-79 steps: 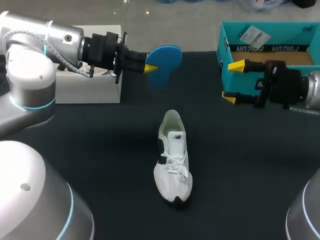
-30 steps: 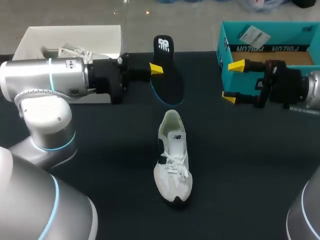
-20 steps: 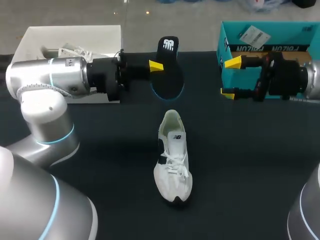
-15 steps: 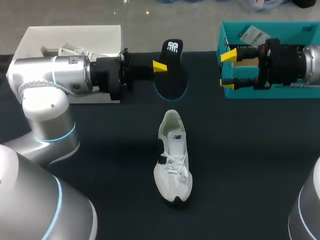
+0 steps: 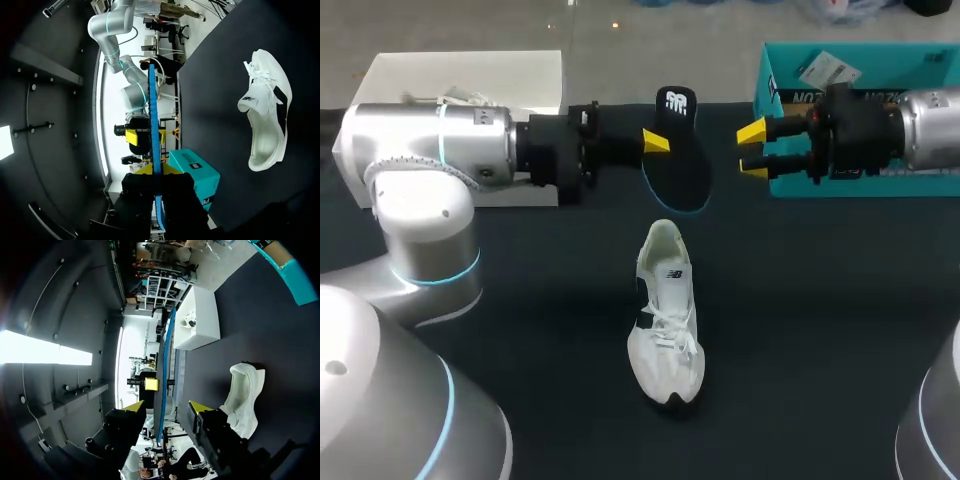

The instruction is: Take the shoe out of the shoebox, open the shoe tongue, remove and reinsert the insole, then place the shoe into the shoebox

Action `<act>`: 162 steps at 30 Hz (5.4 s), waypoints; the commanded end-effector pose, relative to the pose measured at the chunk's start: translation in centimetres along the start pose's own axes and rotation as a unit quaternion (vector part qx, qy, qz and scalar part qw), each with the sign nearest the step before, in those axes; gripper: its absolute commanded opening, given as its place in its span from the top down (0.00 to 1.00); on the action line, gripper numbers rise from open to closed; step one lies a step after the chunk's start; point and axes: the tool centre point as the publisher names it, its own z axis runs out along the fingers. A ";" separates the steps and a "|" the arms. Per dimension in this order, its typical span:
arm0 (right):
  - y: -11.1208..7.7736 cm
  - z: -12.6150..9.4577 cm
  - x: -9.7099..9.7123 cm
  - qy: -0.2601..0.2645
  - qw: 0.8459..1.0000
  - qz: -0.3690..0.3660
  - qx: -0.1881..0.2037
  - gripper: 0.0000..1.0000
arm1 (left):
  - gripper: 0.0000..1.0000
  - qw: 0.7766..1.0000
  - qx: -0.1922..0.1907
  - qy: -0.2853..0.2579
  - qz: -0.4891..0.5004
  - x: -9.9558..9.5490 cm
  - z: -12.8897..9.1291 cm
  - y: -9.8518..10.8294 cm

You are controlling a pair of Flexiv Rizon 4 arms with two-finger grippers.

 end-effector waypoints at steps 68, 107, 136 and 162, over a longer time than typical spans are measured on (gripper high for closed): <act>-1.0 5.8 -1.5 0.016 0.998 0.048 0.039 1.00 | 1.00 0.996 0.051 -0.049 0.046 1.8 2.8 -0.9; -0.6 5.3 -1.2 0.016 0.999 -0.030 0.005 1.00 | 0.00 0.965 0.086 0.244 -0.027 7.1 -16.8 -4.6; -0.1 6.9 -1.5 0.007 0.994 -0.109 0.003 1.00 | 0.00 0.960 -0.043 0.275 -0.026 9.7 -26.5 -1.8; 0.4 7.3 -2.8 -0.073 0.968 -0.234 -0.057 1.00 | 0.00 0.959 -0.049 0.274 -0.051 10.0 -25.9 -1.4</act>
